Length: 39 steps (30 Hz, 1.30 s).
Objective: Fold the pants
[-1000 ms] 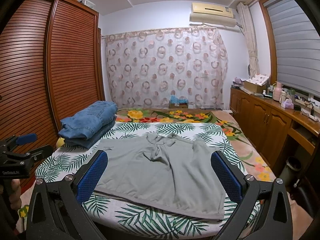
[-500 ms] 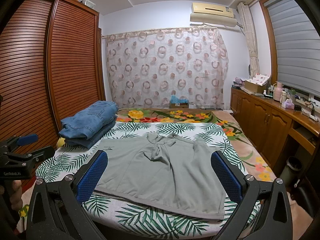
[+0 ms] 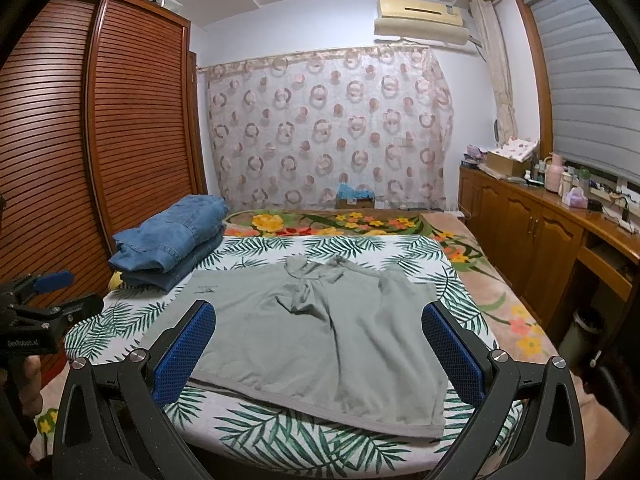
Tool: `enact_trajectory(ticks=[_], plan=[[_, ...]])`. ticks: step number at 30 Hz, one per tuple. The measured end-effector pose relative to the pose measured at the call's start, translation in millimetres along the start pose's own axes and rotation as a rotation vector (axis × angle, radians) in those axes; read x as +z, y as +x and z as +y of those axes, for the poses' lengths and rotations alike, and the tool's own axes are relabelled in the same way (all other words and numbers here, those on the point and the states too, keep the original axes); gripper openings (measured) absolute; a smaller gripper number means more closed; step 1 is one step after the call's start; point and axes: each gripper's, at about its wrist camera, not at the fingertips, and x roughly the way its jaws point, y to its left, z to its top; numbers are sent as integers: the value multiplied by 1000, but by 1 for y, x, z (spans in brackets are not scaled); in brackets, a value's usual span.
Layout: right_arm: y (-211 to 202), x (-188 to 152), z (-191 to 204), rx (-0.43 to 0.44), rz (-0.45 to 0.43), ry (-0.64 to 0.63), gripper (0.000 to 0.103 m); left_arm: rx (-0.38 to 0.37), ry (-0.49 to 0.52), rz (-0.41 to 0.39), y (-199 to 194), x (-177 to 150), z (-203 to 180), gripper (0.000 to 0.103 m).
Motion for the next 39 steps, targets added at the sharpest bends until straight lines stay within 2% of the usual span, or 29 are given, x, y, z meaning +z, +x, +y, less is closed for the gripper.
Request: enact_trajectory(ticks=[7,17,22,25,27,31,33,37,39], plan=[[12,1,-3,-23,33,-11,103,-26,-1,62,24,-8,6,102],[33,-1,-14,-65,112,-11,103,-17,-6,139,55,-22,18,102],[51,12,-26,-71,175,-15,97,-11,10,160,72,-24,20,102],[62,22,-31,-57,218,-24,87,-18,22,161,80,-21,20,102],[70,29,-36,-41,248,-22,75,-26,23,169,85,-20,20,102],[91,42,-49,-25,299,-8,62,-43,15,186,94,-21,21,102],[104,49,-55,-25,328,-2,52,-39,14,200,98,-23,22,102],[131,66,-71,-28,385,31,46,-29,9,234,107,-29,26,102],[145,74,-77,-37,421,59,39,-25,7,247,111,-31,28,102]])
